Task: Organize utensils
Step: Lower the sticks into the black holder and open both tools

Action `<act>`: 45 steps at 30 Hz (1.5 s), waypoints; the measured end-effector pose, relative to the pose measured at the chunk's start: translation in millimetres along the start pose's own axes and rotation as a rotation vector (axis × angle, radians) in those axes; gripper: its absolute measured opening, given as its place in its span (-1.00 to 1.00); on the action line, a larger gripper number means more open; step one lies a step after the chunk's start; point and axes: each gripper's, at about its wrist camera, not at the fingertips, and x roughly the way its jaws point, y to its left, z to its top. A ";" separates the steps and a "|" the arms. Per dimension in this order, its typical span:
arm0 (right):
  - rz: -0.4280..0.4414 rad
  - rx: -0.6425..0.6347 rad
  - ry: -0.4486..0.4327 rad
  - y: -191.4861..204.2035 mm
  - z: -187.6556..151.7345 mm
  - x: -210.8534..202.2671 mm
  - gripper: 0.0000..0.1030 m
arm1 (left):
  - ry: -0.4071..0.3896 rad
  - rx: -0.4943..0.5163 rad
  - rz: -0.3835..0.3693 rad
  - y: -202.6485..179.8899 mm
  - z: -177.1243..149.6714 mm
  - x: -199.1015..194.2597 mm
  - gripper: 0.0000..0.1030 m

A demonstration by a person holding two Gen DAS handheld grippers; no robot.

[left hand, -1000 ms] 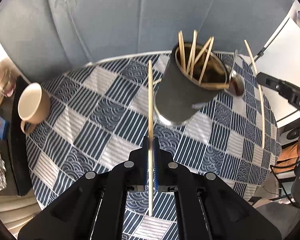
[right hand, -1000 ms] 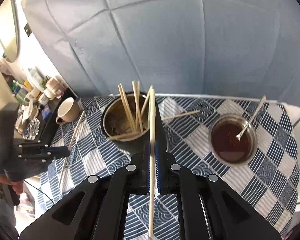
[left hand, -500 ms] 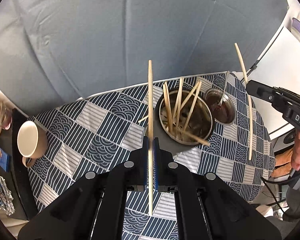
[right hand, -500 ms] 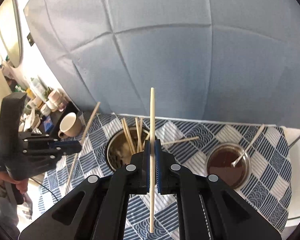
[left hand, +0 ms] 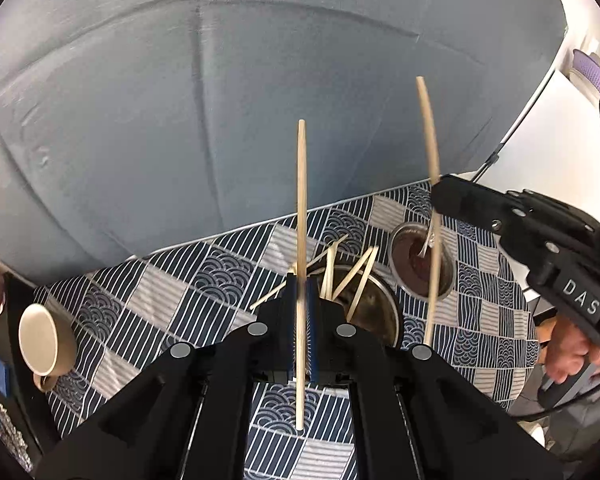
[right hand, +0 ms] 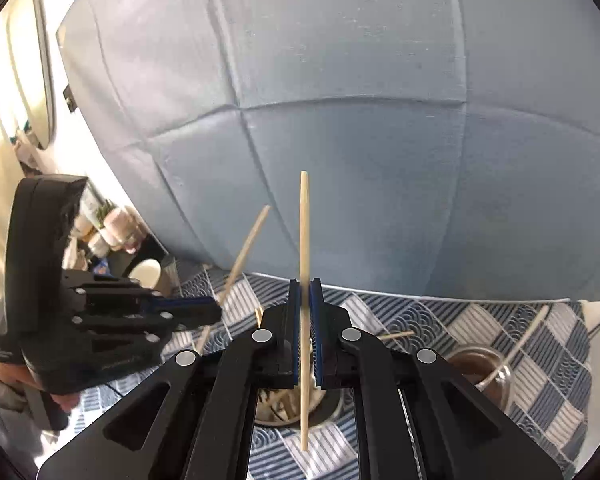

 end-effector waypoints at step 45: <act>-0.025 0.009 0.052 5.1 -25.0 34.5 -0.85 | -0.081 -0.050 0.047 -2.5 -22.4 30.3 -0.81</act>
